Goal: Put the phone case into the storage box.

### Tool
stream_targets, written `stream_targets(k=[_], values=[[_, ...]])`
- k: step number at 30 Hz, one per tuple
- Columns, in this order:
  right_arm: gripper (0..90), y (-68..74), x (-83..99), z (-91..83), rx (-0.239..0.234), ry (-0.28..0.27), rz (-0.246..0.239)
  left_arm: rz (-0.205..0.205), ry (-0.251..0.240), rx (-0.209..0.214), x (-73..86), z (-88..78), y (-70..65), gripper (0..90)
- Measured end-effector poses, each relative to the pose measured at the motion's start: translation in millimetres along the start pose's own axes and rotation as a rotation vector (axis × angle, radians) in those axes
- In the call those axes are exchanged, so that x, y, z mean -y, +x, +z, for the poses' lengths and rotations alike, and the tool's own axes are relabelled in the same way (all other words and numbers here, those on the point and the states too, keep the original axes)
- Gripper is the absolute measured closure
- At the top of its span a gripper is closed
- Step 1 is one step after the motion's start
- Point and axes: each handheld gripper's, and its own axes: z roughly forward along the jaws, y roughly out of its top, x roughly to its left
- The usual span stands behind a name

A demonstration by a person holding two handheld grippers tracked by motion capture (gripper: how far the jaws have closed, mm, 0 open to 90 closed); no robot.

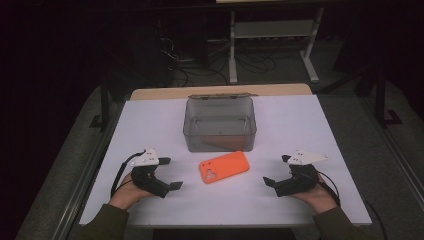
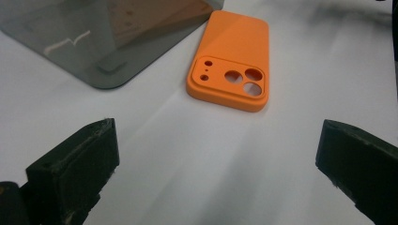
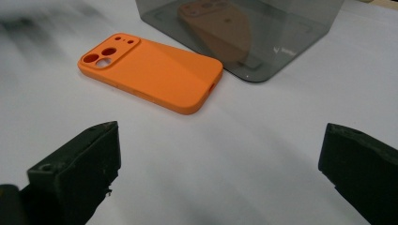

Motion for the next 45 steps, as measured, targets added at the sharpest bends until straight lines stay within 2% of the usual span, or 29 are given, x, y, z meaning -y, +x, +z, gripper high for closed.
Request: stream_targets(k=[13,19,31,45], values=[[0.0,-1.7,-0.4,1.7,0.002,0.0,-0.004,0.0,0.005,0.01,-7.3,4.2,-0.7,0.0],[0.0,-0.8,-0.4,2.5,0.0,0.006,-0.004,0.017,0.014,0.015,-9.7,8.6,-2.5,0.0],[0.0,-1.2,-0.1,1.9,0.005,0.005,-0.004,0.024,-0.007,0.033,-16.9,13.7,-6.2,0.0],[0.0,-1.6,-0.1,1.7,0.006,0.004,0.0,0.04,-0.005,0.054,-27.2,21.6,-10.0,0.0]])
